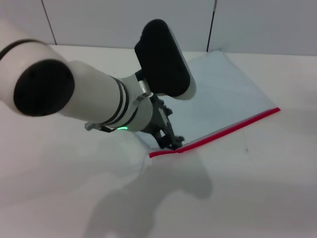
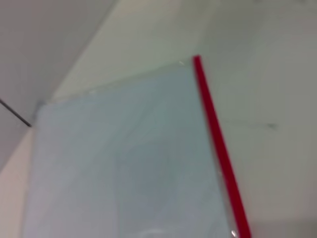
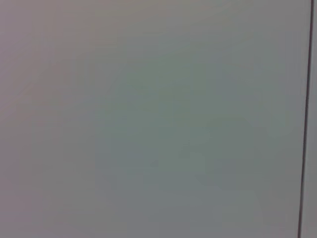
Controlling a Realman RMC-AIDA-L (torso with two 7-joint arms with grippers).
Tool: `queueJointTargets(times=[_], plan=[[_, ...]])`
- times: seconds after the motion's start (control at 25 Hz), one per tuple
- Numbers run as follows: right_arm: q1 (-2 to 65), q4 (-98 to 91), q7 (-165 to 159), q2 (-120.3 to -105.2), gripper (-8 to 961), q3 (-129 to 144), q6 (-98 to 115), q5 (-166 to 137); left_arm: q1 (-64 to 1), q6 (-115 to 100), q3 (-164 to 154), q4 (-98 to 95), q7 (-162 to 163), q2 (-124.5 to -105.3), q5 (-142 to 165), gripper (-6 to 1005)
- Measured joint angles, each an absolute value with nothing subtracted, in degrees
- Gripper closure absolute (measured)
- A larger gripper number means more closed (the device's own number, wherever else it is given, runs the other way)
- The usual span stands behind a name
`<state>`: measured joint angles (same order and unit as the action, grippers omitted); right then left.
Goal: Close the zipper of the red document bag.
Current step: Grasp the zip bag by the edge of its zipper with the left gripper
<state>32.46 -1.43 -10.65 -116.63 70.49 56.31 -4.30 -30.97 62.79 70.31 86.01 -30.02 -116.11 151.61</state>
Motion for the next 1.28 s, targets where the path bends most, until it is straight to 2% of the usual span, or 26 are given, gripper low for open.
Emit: queueJointTargets(times=[0.32,1.28], plan=[[32.7,-1.7,-10.6,-116.57,292,70.5,55.4,-4.3,-34.6,72.1,70.6,85.0,-30.0,-116.18,154.9,297],[33.8,-1.8,-10.6,-116.54,292,70.5,54.8,-4.3,-38.8,72.9,66.1,77.3,-28.6,-116.46,157.7,297]])
